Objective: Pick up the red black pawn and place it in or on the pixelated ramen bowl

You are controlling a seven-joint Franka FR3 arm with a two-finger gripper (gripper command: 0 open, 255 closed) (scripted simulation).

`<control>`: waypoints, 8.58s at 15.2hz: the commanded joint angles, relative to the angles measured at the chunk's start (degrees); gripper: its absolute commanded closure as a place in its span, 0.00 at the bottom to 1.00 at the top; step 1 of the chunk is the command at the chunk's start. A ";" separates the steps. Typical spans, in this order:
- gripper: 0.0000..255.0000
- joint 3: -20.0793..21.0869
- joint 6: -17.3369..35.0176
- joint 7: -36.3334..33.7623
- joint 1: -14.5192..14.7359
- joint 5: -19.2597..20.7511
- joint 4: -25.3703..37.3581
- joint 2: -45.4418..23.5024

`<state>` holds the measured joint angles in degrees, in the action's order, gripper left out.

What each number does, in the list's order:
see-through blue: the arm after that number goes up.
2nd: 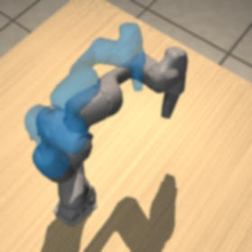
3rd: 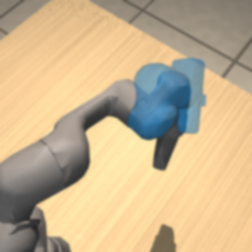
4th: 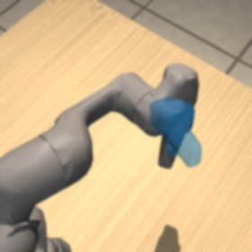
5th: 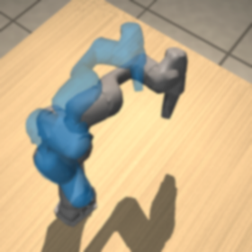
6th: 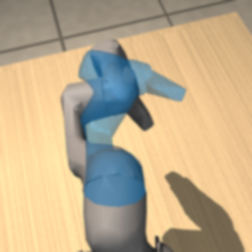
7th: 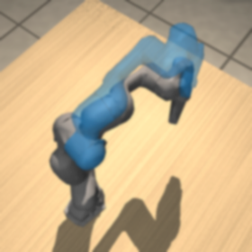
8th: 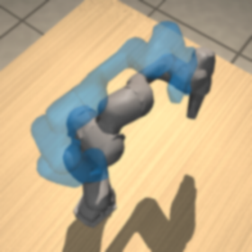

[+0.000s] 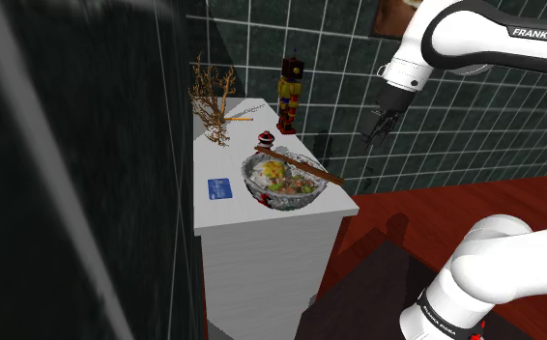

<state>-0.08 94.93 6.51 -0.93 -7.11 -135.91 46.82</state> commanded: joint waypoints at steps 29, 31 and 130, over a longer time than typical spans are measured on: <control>0.00 11.08 13.75 -13.24 4.95 -4.09 32.67 -44.30; 0.00 11.19 14.92 -13.23 5.05 -4.11 31.70 -44.49; 0.00 15.89 -3.31 -26.52 10.40 -7.65 31.86 -23.72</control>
<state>16.30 93.77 -20.08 9.59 -14.89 -106.08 23.09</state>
